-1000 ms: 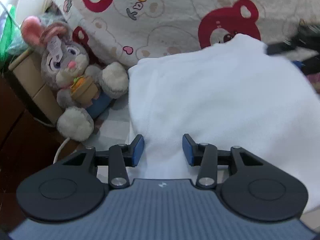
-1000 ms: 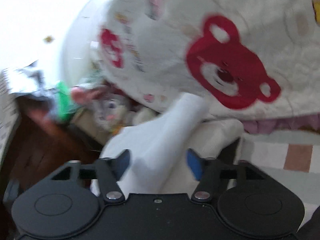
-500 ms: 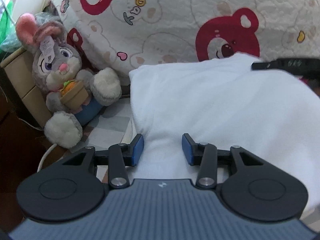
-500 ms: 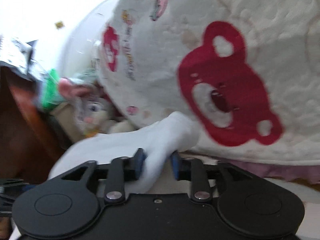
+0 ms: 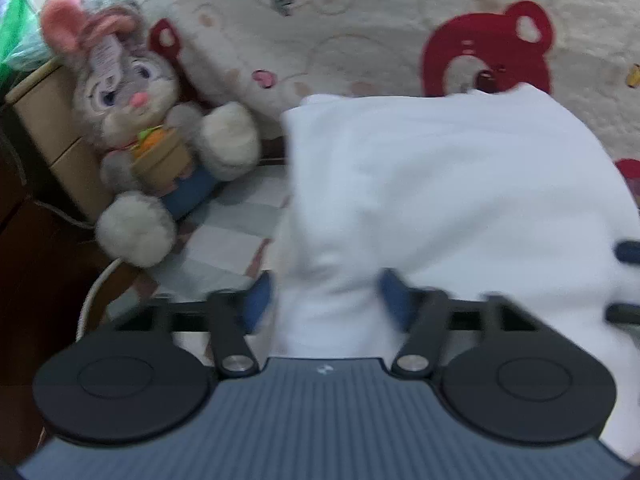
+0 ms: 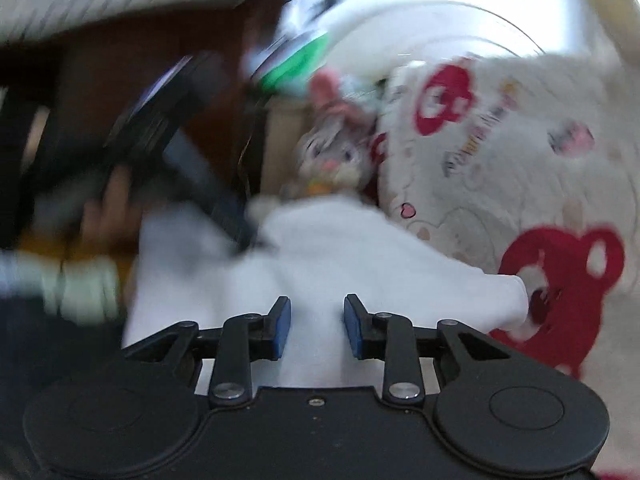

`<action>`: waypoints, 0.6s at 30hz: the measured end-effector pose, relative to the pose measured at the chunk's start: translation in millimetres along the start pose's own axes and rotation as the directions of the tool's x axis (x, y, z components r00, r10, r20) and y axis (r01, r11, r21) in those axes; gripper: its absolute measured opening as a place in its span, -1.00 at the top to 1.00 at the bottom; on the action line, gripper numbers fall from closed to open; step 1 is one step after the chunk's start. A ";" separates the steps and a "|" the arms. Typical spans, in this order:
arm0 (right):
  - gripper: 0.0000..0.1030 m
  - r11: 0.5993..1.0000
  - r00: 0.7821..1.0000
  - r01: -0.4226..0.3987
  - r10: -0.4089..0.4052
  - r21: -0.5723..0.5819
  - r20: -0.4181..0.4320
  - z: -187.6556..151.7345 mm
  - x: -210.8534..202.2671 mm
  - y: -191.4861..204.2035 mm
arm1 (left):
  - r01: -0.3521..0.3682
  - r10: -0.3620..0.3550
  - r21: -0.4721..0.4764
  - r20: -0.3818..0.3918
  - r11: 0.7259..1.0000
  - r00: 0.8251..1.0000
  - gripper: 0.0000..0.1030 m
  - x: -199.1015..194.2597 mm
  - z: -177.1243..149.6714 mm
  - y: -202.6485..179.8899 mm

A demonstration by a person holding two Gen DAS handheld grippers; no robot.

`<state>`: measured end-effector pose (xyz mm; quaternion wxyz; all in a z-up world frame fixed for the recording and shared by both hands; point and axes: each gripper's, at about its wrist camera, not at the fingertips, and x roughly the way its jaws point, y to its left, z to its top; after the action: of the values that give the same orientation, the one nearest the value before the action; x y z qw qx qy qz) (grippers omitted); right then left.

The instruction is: Fold clothes

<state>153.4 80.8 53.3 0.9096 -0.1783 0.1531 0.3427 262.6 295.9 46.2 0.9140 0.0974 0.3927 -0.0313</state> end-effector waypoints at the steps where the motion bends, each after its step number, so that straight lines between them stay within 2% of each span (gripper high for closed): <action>1: 0.34 1.000 1.000 0.019 -0.019 -0.013 -0.005 -3.9 0.2 1.5 | 0.002 -0.002 -0.024 -0.003 1.000 1.000 -0.45 1.0 0.0 3.6; 3: 0.34 1.000 1.000 0.027 -0.027 0.006 -0.003 -5.4 0.7 -1.2 | 0.003 -0.004 -0.077 -0.012 0.997 1.000 -0.46 3.1 0.4 10.4; 5: 0.34 0.999 1.000 0.027 -0.028 0.023 0.008 -2.8 4.2 -4.0 | -0.047 0.047 -0.108 0.002 0.993 0.999 -0.41 0.2 2.7 13.5; 7: 0.29 0.999 0.999 0.030 -0.031 0.030 0.016 -1.8 8.5 -3.2 | -0.071 0.078 -0.120 0.055 0.990 0.995 -0.30 -13.1 3.1 14.1; 9: 0.24 0.999 0.999 0.030 -0.031 0.041 0.020 -1.8 12.2 -1.2 | -0.093 0.108 -0.132 0.108 0.987 0.988 0.19 -26.9 3.4 14.6; 12: 0.21 0.998 0.999 0.016 -0.018 0.062 0.028 -4.2 14.2 -0.4 | -0.080 0.089 -0.070 0.144 0.994 0.986 0.49 -38.4 2.6 2.9; 14: 0.21 0.996 0.999 0.005 -0.009 0.090 0.039 -7.5 14.4 -1.1 | -0.078 0.075 0.004 0.194 0.997 0.978 0.49 -44.9 1.3 -9.9; 15: 0.21 0.995 0.999 0.003 -0.008 0.100 0.042 -7.9 14.3 -1.5 | -0.036 0.031 0.018 0.208 0.999 0.978 0.49 -45.5 2.6 -12.7; 16: 0.21 0.994 0.999 0.002 -0.007 0.109 0.045 -8.3 14.2 -1.8 | 0.014 -0.015 0.005 0.203 1.000 0.979 0.47 -41.9 6.9 -12.0; 18: 0.21 0.992 0.999 -0.002 -0.004 0.126 0.049 -9.0 14.3 -2.5 | 0.049 -0.043 -0.034 0.145 0.998 0.989 0.45 -25.6 16.9 -14.1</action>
<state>163.9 83.3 40.2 0.9227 -0.1120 0.1518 0.3361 255.1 278.2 73.9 0.9406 0.0687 0.3283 -0.0519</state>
